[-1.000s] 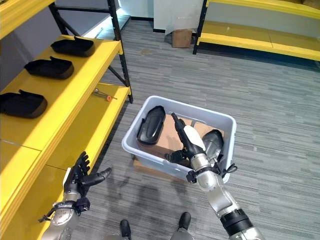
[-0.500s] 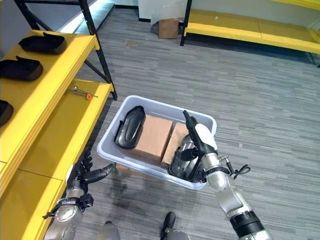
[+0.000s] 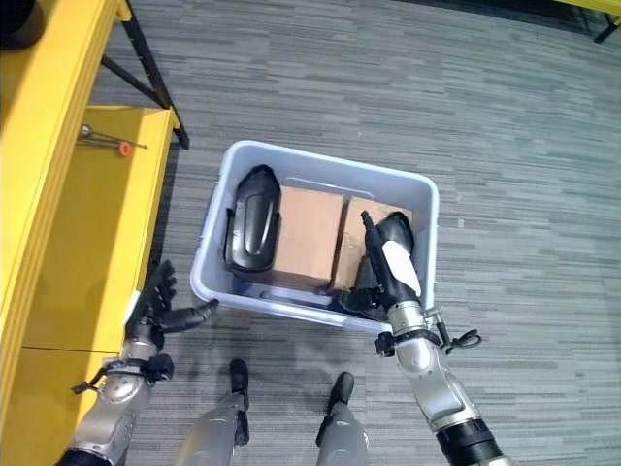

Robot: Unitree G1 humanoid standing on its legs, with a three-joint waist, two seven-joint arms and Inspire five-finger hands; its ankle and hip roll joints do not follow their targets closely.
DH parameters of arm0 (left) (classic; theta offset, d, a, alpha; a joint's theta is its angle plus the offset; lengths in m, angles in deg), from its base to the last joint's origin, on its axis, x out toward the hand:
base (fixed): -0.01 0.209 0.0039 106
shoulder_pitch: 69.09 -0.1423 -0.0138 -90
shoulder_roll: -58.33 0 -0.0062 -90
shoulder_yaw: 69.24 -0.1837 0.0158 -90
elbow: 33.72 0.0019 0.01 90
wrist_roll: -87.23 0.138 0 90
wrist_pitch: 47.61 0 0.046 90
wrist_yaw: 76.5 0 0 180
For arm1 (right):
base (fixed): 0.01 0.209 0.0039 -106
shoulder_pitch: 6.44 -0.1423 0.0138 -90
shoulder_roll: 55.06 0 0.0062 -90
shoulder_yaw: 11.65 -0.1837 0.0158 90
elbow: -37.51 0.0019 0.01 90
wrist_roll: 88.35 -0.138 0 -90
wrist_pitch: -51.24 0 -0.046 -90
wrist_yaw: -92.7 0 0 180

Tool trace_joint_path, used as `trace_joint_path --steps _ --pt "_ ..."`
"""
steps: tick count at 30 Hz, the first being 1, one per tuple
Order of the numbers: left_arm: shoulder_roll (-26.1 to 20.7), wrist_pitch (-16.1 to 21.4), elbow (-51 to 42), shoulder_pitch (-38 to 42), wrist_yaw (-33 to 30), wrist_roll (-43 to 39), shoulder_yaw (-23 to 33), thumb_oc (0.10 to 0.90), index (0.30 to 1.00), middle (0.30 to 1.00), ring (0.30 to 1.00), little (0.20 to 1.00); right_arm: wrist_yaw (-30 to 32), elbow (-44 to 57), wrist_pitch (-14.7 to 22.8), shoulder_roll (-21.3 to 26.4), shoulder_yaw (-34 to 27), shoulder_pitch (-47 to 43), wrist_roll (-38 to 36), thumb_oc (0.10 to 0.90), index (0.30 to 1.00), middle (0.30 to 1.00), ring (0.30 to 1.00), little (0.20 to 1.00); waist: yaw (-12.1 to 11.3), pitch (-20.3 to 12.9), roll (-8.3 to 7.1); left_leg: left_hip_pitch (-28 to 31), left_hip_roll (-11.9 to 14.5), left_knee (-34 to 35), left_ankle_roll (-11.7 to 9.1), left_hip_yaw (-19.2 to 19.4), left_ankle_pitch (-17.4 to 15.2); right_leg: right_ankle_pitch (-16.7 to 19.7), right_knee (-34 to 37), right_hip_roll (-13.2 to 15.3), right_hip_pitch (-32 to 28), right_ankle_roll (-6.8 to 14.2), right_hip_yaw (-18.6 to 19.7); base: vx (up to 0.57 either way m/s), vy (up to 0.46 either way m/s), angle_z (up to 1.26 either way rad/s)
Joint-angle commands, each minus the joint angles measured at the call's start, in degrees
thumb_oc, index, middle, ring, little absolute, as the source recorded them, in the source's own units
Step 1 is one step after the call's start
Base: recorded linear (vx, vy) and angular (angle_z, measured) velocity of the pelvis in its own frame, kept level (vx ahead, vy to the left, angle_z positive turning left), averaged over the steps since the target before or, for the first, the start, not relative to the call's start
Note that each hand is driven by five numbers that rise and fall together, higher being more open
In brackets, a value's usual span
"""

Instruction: Move parts from the plastic box to the shelf.

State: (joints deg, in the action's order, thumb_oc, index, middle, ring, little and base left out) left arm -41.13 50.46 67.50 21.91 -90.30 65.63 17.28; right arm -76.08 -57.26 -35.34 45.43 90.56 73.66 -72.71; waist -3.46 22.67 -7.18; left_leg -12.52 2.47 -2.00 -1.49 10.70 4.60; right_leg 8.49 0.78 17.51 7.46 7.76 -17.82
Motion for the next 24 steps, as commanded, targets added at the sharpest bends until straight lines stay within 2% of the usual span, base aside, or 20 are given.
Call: trace_joint_path --steps 1,8,13,24 --pt "1.4 4.3 -5.7 -2.3 -1.4 2.8 0.4 0.9 1.0 1.0 1.0 1.0 4.5 3.0 2.3 1.6 -3.2 -5.7 0.4 0.9 1.0 1.0 1.0 1.0 1.1 -1.7 -0.5 -0.5 6.4 -6.0 -1.7 -0.9 -5.0 1.1 -0.3 0.2 1.0 3.3 0.4 -0.01 0.045 0.06" --pt "2.2 3.9 -5.8 -1.8 -2.1 2.9 -0.4 0.9 1.0 1.0 1.0 1.0 5.6 -1.4 1.8 -0.6 -3.2 -4.9 -3.0 0.9 1.0 1.0 1.0 1.0 1.6 0.5 -0.66 -2.3 6.8 -5.2 -2.1 -1.1 -3.9 1.8 -0.2 0.4 3.3 3.3 -0.4 -0.01 -0.015 -0.01" --pt "2.5 3.8 -5.2 -0.1 -2.5 2.3 -2.3 0.9 1.0 1.0 1.0 1.0 8.2 -7.7 2.4 -3.1 -2.5 -9.5 -9.8 0.9 1.0 1.0 1.0 1.0 1.3 2.4 0.4 -3.2 7.6 -3.8 -3.0 -1.3 -2.3 1.8 -0.3 -0.2 5.1 3.0 -0.8 -0.03 -0.059 -0.03" --pt "2.7 4.0 -4.0 2.6 -3.4 1.5 -5.1 0.9 1.0 1.0 1.0 1.0 11.1 -20.5 1.8 -5.4 -0.2 -17.3 -14.5 0.9 1.0 1.0 1.0 1.0 0.3 4.9 2.81 -4.3 8.4 -1.6 -3.8 -2.0 -0.3 1.7 -0.4 -1.0 7.2 2.5 -1.1 -0.01 -0.047 -0.03"
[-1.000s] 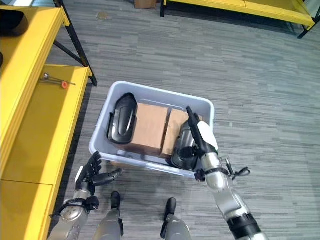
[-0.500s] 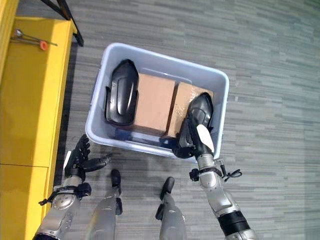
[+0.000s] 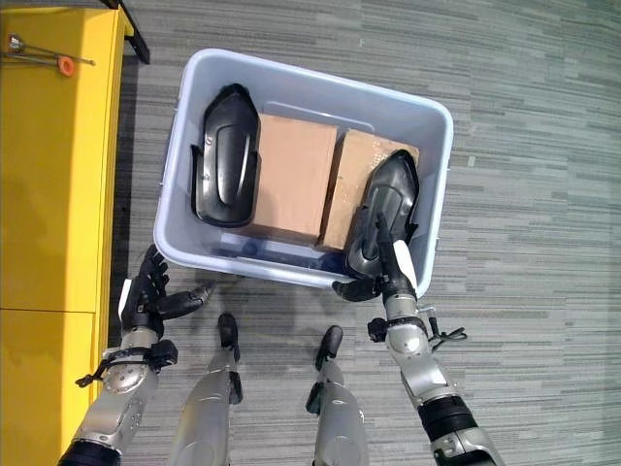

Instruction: Move parts from the plastic box to the shelf.

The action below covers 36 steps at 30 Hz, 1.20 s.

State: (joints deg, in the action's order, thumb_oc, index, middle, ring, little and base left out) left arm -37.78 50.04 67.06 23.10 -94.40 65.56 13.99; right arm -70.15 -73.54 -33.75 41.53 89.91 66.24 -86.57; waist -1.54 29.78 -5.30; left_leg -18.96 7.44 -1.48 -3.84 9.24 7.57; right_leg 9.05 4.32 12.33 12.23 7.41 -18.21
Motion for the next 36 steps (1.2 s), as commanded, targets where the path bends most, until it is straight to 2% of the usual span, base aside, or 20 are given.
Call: trace_joint_path --steps 1,5,11,15,18,20,29,32,36 --pt "-0.5 4.5 -3.4 1.7 0.7 1.4 -2.1 0.9 1.0 1.0 1.0 1.0 5.3 -5.3 0.1 -1.7 0.6 -10.6 -1.2 0.9 1.0 1.0 1.0 1.0 -1.7 -2.0 1.15 2.1 3.4 -1.9 -1.5 -0.6 -3.1 1.1 -4.0 4.1 2.6 2.9 -0.8 -0.01 -0.021 -0.04" --pt "-0.5 4.5 -3.4 2.4 0.6 1.1 -2.8 0.9 1.0 1.0 1.0 1.0 6.2 -8.2 0.5 -1.6 0.0 -13.7 -4.0 0.9 1.0 1.0 1.0 1.0 -2.0 -1.4 1.89 1.7 3.5 -1.2 -1.7 -0.7 -2.5 1.1 -4.2 4.0 3.3 2.7 -0.9 -0.01 -0.024 -0.03" --pt "-0.3 4.2 -3.5 3.4 1.1 -0.2 -4.3 0.9 1.0 1.0 1.0 1.0 4.4 -13.9 2.5 -0.8 -1.3 -20.2 -16.6 0.9 1.0 1.0 1.0 1.0 -2.5 0.0 2.67 1.4 3.7 -0.1 -2.1 -0.9 -1.8 1.0 -4.3 3.5 4.2 2.5 -1.1 -0.01 -0.034 -0.06" --pt "-0.2 4.3 -3.5 3.5 1.6 -0.9 -4.5 0.9 1.0 1.0 1.0 1.0 2.9 -16.7 3.2 0.0 -1.5 -22.6 -21.8 0.9 1.0 1.0 1.0 1.0 -2.7 0.0 2.72 0.8 3.7 0.4 -2.2 -0.9 -1.3 1.2 -4.1 3.4 4.8 2.5 -1.2 0.0 0.0 0.0" --pt "-0.1 4.1 -3.4 3.5 2.3 -2.1 -4.6 0.9 1.0 1.0 1.0 1.0 0.2 -18.5 4.0 0.9 -2.0 -24.5 -30.3 0.9 1.0 1.0 1.0 1.0 -2.9 0.0 2.51 0.4 3.7 1.0 -2.5 -1.0 -1.0 1.2 -4.1 3.2 5.4 2.5 -1.4 0.01 -0.026 0.09" --pt "0.1 3.9 -3.2 3.1 2.3 -2.4 -4.4 0.9 1.0 1.0 1.0 1.0 -0.9 -17.7 4.4 1.2 -1.9 -24.2 -32.8 0.9 1.0 1.0 1.0 1.0 -3.0 0.0 2.29 0.3 3.9 1.1 -2.6 -1.1 -1.1 1.0 -4.3 3.1 5.6 2.5 -1.5 0.02 -0.027 0.12" --pt "-0.2 3.9 -3.6 3.0 2.3 -2.5 -4.5 0.9 1.0 1.0 1.0 1.0 -1.1 -16.0 4.5 2.2 -0.7 -23.1 -30.7 0.9 1.0 1.0 1.0 1.0 -2.6 0.0 1.69 0.1 3.8 1.1 -2.5 -1.2 -1.2 0.9 -4.4 2.8 5.7 2.4 -1.6 0.01 -0.005 0.02" --pt "-0.3 3.8 -4.0 2.6 2.0 -2.2 -3.9 0.9 1.0 1.0 1.0 1.0 -1.3 -11.9 4.8 3.1 -0.9 -21.1 -29.3 0.9 1.0 1.0 1.0 1.0 -2.0 0.0 1.03 0.3 3.8 1.1 -2.4 -1.3 -1.5 0.8 -4.5 2.8 5.7 2.4 -1.5 0.0 0.0 0.0" --pt "-0.6 4.0 -4.2 2.6 1.9 -2.6 -3.8 0.9 1.0 1.0 1.0 1.0 -1.0 -13.1 4.7 4.1 -0.6 -22.6 -28.7 0.9 1.0 1.0 1.0 1.0 -2.1 0.0 0.88 0.4 3.9 1.2 -2.5 -1.2 -1.5 0.8 -4.4 2.9 5.5 2.4 -1.6 0.0 0.0 0.02"
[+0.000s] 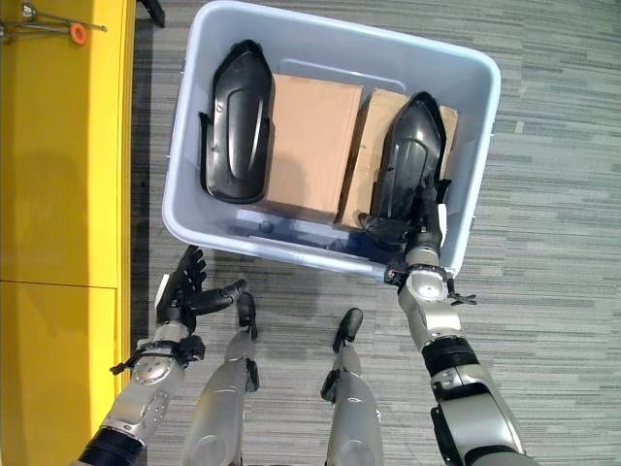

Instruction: Move parts from the plastic box to the shelf.

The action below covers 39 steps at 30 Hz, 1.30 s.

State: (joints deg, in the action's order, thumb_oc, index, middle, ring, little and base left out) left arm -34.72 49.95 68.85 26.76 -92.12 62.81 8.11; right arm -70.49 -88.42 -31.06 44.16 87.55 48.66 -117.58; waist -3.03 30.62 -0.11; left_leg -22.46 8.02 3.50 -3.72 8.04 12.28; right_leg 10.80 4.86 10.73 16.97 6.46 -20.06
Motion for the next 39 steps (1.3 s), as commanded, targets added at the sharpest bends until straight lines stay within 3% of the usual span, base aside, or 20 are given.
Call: trace_joint_path --steps 1,19,24,27,30,39 --pt "-3.7 4.2 -6.1 -1.0 -0.4 0.0 2.0 0.9 1.0 1.0 1.0 1.0 -0.6 1.0 2.0 1.7 1.9 -5.9 2.3 0.9 1.0 1.0 1.0 1.0 -0.8 -0.8 -4.33 3.8 3.3 -3.8 -2.6 0.0 -6.2 -1.0 -4.9 4.4 0.9 3.3 0.3 0.0 -0.002 0.05" --pt "-4.6 4.7 -5.9 -0.3 -0.5 -2.0 0.9 0.9 1.0 1.0 1.0 1.0 0.6 -6.0 1.9 4.7 4.6 -20.7 -0.6 0.9 1.0 1.0 1.0 1.0 -1.9 -0.8 -4.23 3.2 2.9 -2.8 -2.5 -0.4 -5.5 -0.7 -4.7 4.2 1.5 3.2 0.2 0.0 0.0 0.01" --pt "-4.5 4.7 -5.7 0.0 -0.8 -2.2 1.1 0.9 1.0 1.0 1.0 1.0 1.2 -2.3 2.7 4.9 5.0 -21.4 -1.2 0.9 1.0 1.0 1.0 1.0 -1.8 -0.8 -4.56 3.2 2.8 -2.8 -2.5 -0.4 -5.6 -0.8 -4.8 4.2 1.8 3.2 0.4 0.0 0.0 0.0" --pt "-4.2 4.4 -5.6 -0.3 -1.3 -2.0 1.9 0.9 1.0 1.0 1.0 1.0 1.2 8.0 4.5 3.9 4.2 -16.1 -0.9 0.9 1.0 1.0 1.0 1.0 -0.8 -0.8 -5.26 3.2 2.8 -2.8 -2.3 -0.3 -5.7 -0.7 -4.7 4.1 2.0 3.1 0.7 0.0 0.0 0.0" --pt "-3.9 4.3 -6.6 -1.6 -1.7 -0.5 4.0 0.9 1.0 1.0 1.0 1.0 2.1 23.8 5.0 4.6 1.2 -4.0 9.9 0.9 1.0 1.0 1.0 1.0 0.6 -0.8 -5.85 3.2 2.9 -3.0 -2.2 -0.2 -6.2 -0.9 -4.8 4.0 2.0 3.2 0.8 0.0 0.0 0.0" --pt "-4.2 4.4 -8.1 -3.6 -2.2 1.9 6.8 0.9 1.0 1.0 1.0 1.0 2.3 36.2 5.8 4.9 -5.0 8.9 18.5 0.9 1.0 1.0 1.0 1.0 2.0 -0.8 -6.27 3.1 3.1 -3.5 -2.2 0.1 -6.5 -1.0 -5.0 3.9 2.1 3.4 1.0 0.0 0.0 0.0"
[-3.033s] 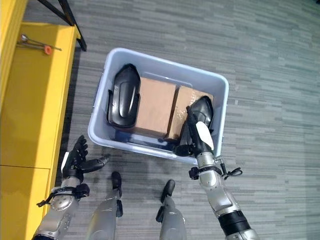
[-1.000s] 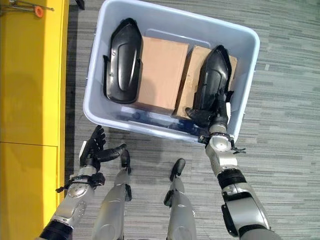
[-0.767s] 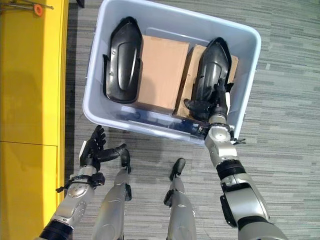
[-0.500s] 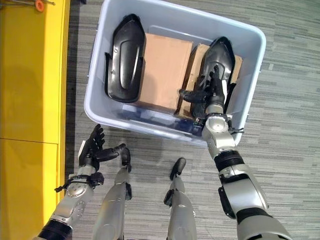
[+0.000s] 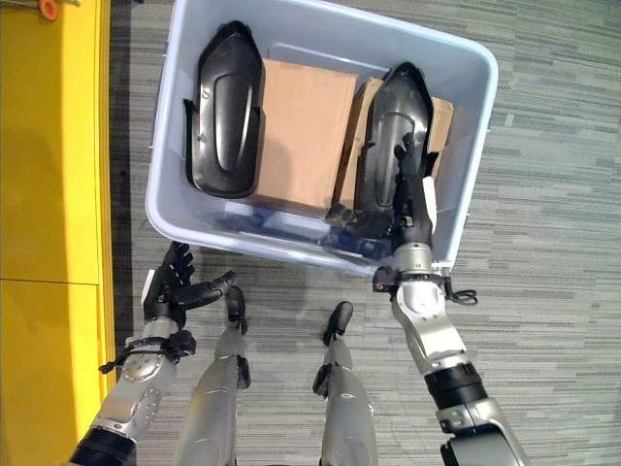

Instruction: Move parts from the plastic box to the shelf.

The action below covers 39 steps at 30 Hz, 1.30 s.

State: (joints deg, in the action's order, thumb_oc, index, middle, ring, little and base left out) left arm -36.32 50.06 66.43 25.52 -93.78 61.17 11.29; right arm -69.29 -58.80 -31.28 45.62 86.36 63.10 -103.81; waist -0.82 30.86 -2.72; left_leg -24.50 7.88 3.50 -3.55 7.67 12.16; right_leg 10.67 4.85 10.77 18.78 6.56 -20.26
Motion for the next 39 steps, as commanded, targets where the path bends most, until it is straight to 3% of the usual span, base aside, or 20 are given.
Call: trace_joint_path --steps 1,7,17,27,39 --pt "-2.7 4.3 -5.8 -2.5 -0.6 3.7 4.0 0.9 1.0 1.0 1.0 1.0 1.6 7.5 5.9 3.8 -4.5 -4.7 6.5 0.9 1.0 1.0 1.0 1.0 -0.1 -1.1 -3.7 5.2 3.2 -3.5 -2.4 0.5 -6.4 -1.0 -5.0 3.9 0.4 3.3 1.3 0.0 0.0 0.0" --pt "-3.2 4.6 -7.1 -3.5 -0.7 5.7 5.3 0.9 1.0 1.0 1.0 1.0 3.9 12.1 3.2 8.6 -7.2 -0.8 22.3 0.9 1.0 1.0 1.0 1.0 0.4 -1.1 -3.97 5.3 3.3 -3.4 -2.5 0.4 -6.4 -1.0 -5.0 3.7 0.6 3.5 1.6 0.0 0.0 -0.01" --pt "-3.6 5.4 -7.8 -4.3 -0.4 7.0 5.5 0.9 1.0 1.0 1.0 1.0 2.9 10.9 -0.3 15.0 -4.4 0.2 37.1 0.9 1.0 1.0 1.0 1.0 0.3 -1.1 -3.9 5.0 3.3 -3.4 -2.5 0.3 -6.4 -0.9 -5.1 3.7 0.8 3.8 1.5 0.0 0.0 0.0" --pt "-3.4 5.8 -6.9 -3.4 0.1 6.7 4.8 0.9 1.0 1.0 1.0 1.0 1.4 4.1 -1.9 17.6 0.4 -2.8 40.9 0.9 1.0 1.0 1.0 1.0 -0.2 -1.1 -3.32 4.6 3.2 -3.0 -2.6 0.2 -6.0 -0.7 -5.0 3.8 1.1 3.9 1.3 0.0 0.0 0.0" --pt "-2.8 6.2 -5.6 -1.0 0.3 5.7 2.6 0.9 1.0 1.0 1.0 1.0 3.2 -9.7 -3.9 14.3 5.1 -9.8 38.8 0.9 1.0 1.0 1.0 1.0 -0.6 -1.1 -2.05 3.7 2.7 -2.2 -2.5 0.0 -5.3 -0.4 -4.7 4.0 2.0 3.9 1.1 0.0 0.0 0.0"
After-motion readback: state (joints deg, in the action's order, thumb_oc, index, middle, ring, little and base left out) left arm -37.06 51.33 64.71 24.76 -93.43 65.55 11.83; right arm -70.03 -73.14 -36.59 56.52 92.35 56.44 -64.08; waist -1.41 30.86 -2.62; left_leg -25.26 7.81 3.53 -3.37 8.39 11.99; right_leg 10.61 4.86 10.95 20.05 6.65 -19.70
